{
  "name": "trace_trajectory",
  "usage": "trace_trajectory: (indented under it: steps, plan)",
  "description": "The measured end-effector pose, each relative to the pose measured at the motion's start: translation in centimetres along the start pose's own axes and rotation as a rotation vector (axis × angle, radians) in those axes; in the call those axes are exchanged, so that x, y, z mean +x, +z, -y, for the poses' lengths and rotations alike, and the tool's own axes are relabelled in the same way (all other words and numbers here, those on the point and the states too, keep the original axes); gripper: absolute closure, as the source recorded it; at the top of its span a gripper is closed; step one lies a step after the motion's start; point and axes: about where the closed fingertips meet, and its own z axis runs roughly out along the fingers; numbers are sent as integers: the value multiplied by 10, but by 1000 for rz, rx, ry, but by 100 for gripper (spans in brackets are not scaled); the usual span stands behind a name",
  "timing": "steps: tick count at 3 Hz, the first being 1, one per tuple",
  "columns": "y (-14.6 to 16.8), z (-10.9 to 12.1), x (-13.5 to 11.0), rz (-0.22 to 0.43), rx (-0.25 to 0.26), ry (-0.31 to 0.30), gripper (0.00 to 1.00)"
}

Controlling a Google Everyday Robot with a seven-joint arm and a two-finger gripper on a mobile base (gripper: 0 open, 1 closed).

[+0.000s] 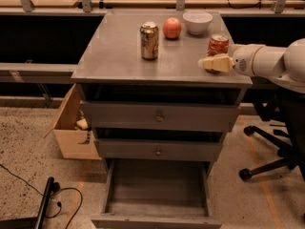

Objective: Place coke can into bottom drawer

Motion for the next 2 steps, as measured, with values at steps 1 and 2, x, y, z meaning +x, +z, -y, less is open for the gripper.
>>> trace_trajectory:
  steps: [1,2]
  plan:
    - [23,-9,-4,49,-66,6,42]
    - [21,-8,-14,91,-110,-23,73]
